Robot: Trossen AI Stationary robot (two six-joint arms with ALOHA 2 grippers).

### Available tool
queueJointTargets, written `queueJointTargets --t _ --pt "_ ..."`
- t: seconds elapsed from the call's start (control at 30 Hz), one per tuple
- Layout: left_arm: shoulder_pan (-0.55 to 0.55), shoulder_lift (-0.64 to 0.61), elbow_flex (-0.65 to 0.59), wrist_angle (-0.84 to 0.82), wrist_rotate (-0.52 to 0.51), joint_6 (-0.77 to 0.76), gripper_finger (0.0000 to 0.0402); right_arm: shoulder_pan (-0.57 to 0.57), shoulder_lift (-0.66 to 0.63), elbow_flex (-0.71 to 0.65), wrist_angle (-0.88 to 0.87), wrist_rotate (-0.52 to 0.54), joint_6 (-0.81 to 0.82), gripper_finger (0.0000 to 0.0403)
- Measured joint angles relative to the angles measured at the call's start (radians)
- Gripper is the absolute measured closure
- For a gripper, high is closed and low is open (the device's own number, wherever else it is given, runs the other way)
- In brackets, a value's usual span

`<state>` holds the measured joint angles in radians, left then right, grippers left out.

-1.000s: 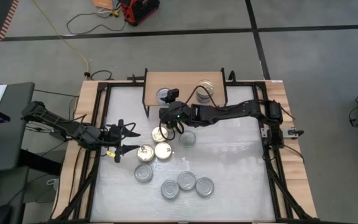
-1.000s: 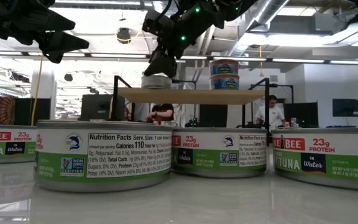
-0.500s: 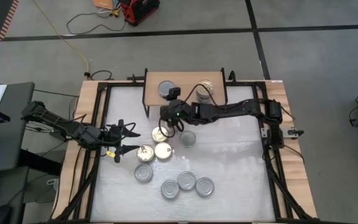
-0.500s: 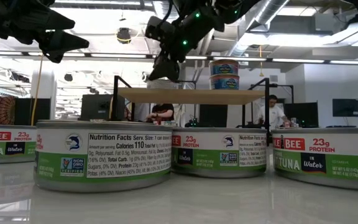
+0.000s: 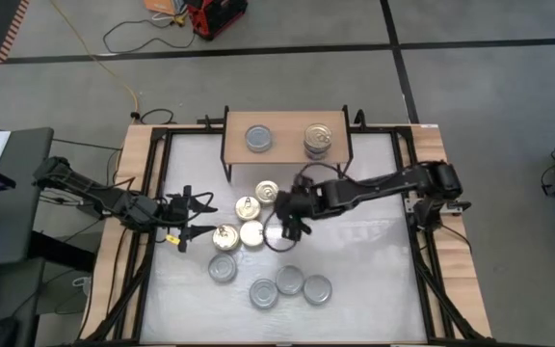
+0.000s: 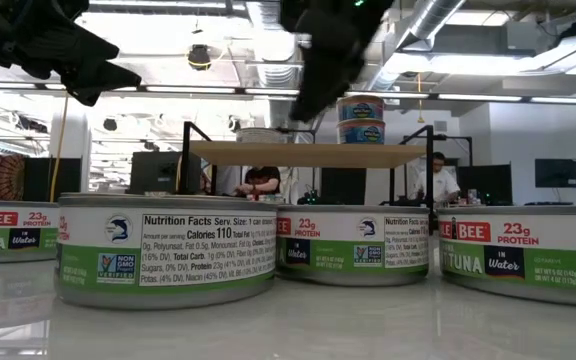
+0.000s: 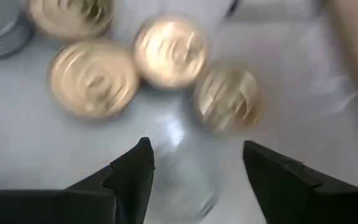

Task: Stack canned seafood by type on shelf
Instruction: Stack the green white tuna can on top of the other green white tuna can on the shelf

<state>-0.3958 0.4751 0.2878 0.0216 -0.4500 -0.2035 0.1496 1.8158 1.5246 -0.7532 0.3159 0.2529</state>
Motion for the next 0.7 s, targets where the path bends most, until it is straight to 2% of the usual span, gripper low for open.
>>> queueJointTargets --t 0.17,0.33,0.53,0.7 --pt "0.000 0.000 0.000 0.033 -0.006 0.010 0.0168 0.114 -0.004 0.000 -0.184 -0.178 0.288 0.0140" --pt "0.000 0.000 0.011 0.068 -0.010 0.054 0.0168 0.192 -0.004 -0.043 -0.208 -0.251 0.428 0.0154" --pt "0.000 0.000 0.027 0.066 -0.008 0.067 0.0168 0.236 -0.003 -0.160 -0.074 -0.392 0.561 0.0174" --pt "0.000 0.000 0.027 0.047 0.001 0.050 0.0168 0.259 -0.003 -0.223 0.045 -0.449 0.628 0.0181"
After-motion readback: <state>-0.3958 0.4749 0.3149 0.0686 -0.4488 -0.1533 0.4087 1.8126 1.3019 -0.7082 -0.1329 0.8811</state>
